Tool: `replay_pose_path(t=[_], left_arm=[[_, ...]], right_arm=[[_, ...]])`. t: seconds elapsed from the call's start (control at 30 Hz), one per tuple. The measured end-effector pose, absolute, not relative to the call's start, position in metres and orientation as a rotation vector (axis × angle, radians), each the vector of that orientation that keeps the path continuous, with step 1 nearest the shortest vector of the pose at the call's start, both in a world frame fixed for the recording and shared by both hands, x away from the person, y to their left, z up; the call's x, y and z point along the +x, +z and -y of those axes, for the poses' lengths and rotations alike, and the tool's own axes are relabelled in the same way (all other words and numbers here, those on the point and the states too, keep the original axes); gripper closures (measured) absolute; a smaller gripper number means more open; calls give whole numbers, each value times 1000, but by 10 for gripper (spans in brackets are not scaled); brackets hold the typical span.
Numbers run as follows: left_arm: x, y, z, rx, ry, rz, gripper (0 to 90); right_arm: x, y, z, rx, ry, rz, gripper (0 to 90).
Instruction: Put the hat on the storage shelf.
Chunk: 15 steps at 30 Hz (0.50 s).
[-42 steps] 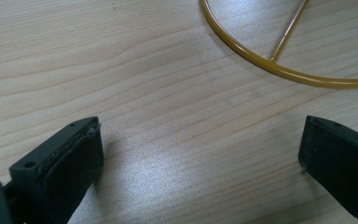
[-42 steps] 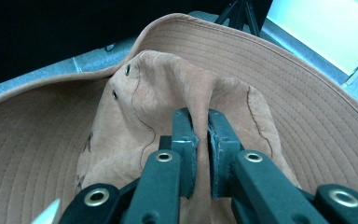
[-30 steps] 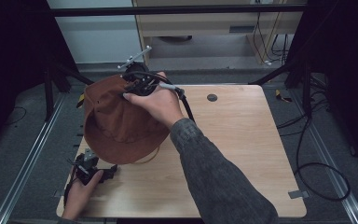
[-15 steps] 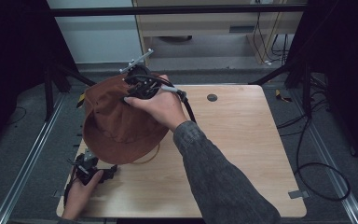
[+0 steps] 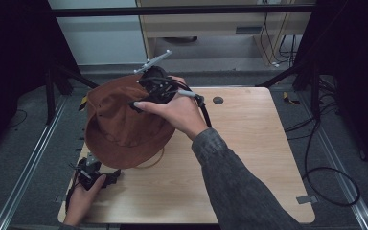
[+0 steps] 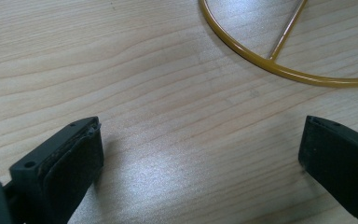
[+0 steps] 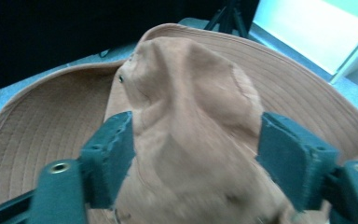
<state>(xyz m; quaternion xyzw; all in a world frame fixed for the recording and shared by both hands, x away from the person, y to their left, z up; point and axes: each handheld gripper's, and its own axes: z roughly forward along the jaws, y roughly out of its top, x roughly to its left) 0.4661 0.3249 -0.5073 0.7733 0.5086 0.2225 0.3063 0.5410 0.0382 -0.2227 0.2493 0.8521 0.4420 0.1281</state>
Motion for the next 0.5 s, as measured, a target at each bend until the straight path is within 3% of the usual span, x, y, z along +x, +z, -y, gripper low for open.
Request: replay_pose_path(t=[0.23,0.5], left_arm=[[466,-507,-325,2044,586,-1347,0],[465,-508,-324,2041,587,-1348,0]], right_arm=[[535,-221,1,791,1281,-2397,114],[528,-233,71,929,1273,-2303,84]])
